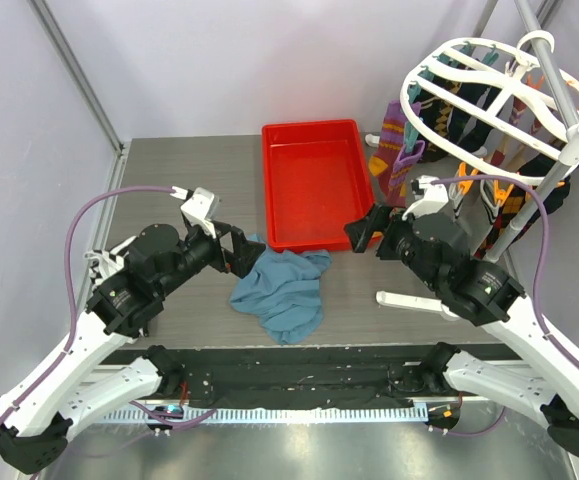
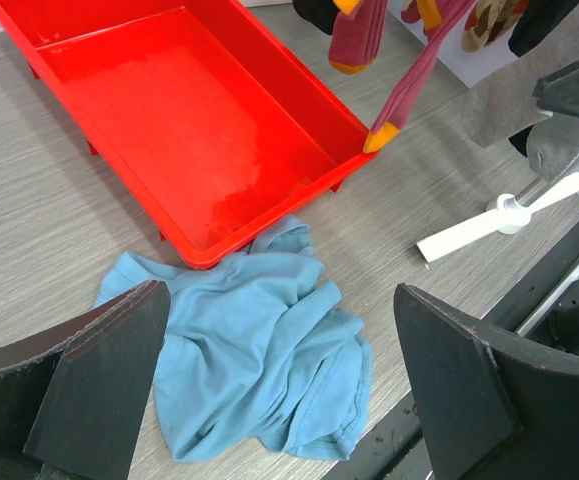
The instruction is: Remove the socks clipped to the hanger
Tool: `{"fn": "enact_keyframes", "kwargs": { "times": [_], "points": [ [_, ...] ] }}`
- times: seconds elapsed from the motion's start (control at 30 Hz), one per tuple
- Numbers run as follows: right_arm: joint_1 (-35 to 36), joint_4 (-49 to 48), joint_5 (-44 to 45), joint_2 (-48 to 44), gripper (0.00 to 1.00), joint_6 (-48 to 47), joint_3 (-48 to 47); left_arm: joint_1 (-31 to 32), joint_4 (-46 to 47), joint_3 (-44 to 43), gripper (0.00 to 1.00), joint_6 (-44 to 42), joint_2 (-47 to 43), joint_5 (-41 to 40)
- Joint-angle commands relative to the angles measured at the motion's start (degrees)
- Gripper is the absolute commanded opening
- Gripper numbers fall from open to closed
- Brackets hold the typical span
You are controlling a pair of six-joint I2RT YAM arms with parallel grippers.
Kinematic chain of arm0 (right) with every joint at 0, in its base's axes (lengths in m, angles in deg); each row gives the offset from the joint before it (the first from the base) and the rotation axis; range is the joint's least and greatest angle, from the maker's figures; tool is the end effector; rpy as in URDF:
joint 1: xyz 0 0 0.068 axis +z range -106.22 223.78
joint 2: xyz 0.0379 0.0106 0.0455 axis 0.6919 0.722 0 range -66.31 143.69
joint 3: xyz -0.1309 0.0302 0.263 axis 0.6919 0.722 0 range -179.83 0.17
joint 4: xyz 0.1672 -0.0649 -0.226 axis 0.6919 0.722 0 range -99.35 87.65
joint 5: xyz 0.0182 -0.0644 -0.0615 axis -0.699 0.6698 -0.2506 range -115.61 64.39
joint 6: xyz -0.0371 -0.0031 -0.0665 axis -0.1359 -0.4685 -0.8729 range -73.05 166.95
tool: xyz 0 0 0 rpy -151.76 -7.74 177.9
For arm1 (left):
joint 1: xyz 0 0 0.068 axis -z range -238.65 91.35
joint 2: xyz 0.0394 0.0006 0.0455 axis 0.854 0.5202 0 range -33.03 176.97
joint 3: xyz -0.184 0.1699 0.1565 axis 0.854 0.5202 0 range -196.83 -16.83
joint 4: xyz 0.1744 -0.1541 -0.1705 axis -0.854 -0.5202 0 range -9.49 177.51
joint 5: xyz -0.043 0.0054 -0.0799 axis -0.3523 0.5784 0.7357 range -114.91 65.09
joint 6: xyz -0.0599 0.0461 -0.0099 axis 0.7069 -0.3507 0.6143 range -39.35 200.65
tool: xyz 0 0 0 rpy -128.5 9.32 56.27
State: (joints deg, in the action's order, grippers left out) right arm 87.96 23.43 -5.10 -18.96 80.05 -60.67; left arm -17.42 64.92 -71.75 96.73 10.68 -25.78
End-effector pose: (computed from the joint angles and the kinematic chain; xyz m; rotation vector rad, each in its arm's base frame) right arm 0.1624 0.1263 0.4025 0.0598 1.9261 0.5768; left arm 0.1548 -0.1343 0.3967 0.3863 1.7833 -0.7044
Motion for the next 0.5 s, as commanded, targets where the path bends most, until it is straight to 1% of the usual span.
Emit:
{"fn": "enact_keyframes", "kwargs": {
  "times": [0.0, 0.1, 0.23, 0.37, 0.4, 0.47],
  "points": [
    [0.1, 0.3, 3.4, -2.0, 0.99, -0.9, -1.7, 0.1, 2.5, 0.2, 1.00, 0.1, -0.1, 0.5],
    [0.2, 0.9, 5.9, -3.0, 0.98, -2.4, -0.5, 0.1, 3.2, -1.2, 1.00, 0.9, 1.3, 2.9],
    [0.2, 1.1, 8.0, -3.1, 0.88, -5.3, 1.5, 0.1, 2.9, -6.5, 1.00, 1.4, 4.1, 3.8],
    [0.1, 1.1, 10.9, -3.0, 0.82, -5.2, 3.8, 0.1, 4.1, -11.1, 1.00, 1.9, 8.1, 5.9],
    [0.1, 2.5, 15.1, -2.4, 0.80, -4.3, 3.6, 0.1, 4.4, -11.9, 1.00, 2.2, 8.8, 6.2],
    [0.2, 4.5, 20.0, -1.6, 0.77, -0.4, 2.8, 0.1, 5.6, -14.2, 1.00, 3.3, 11.4, 7.1]
  ]
}}
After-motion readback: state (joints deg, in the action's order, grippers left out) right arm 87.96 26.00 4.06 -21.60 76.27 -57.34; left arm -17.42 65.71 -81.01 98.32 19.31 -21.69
